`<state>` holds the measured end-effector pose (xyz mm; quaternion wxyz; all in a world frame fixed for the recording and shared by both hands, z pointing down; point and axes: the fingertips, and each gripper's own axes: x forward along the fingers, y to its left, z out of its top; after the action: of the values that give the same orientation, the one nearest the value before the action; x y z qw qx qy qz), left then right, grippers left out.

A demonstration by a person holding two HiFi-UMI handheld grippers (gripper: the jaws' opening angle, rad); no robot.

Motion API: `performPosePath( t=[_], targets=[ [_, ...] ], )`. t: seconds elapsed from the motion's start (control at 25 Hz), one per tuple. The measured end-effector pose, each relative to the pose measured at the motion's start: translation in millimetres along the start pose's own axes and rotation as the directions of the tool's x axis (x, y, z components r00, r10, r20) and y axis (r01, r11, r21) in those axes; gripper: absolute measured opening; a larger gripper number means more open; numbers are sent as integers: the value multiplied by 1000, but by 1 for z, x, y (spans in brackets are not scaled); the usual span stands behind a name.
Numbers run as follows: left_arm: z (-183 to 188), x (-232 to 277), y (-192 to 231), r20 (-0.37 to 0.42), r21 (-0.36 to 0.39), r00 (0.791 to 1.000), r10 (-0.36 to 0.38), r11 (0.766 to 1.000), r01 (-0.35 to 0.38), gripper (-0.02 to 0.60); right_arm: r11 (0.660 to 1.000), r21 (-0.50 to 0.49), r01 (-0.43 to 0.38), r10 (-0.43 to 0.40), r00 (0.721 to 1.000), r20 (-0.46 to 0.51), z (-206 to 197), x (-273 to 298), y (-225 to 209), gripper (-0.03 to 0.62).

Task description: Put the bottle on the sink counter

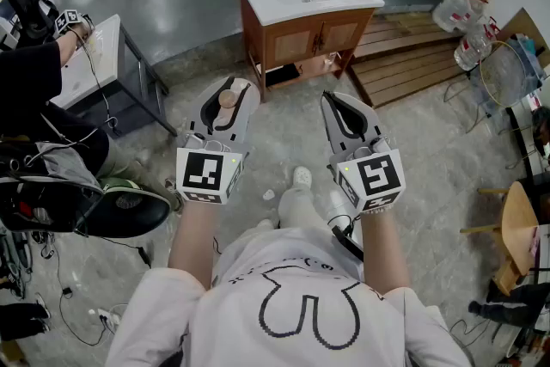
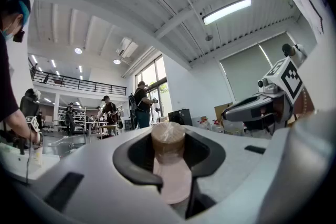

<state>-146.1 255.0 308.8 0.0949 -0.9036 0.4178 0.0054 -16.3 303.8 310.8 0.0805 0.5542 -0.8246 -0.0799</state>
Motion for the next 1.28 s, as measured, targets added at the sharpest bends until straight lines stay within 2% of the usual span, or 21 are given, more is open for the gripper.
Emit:
performPosePath(
  t=[0.32, 0.76, 1.04, 1.28],
  targets=[
    [-3, 33, 16, -1, 5, 999, 35, 999, -35, 118, 1000, -10, -15, 15, 999, 31, 5, 32, -33, 28],
    [-23, 147, 60, -29, 3, 991, 129, 992, -129, 118, 998, 19, -54, 52, 997, 60, -12, 123, -133, 28],
    [-7, 212, 77, -9, 32, 982, 188, 982, -187, 117, 995, 14, -102, 100, 992, 75, -9, 166, -195, 28],
    [7, 251, 88, -7, 67, 982, 191, 979, -190, 117, 992, 7, -122, 121, 989, 90, -8, 189, -219, 28]
  ],
)
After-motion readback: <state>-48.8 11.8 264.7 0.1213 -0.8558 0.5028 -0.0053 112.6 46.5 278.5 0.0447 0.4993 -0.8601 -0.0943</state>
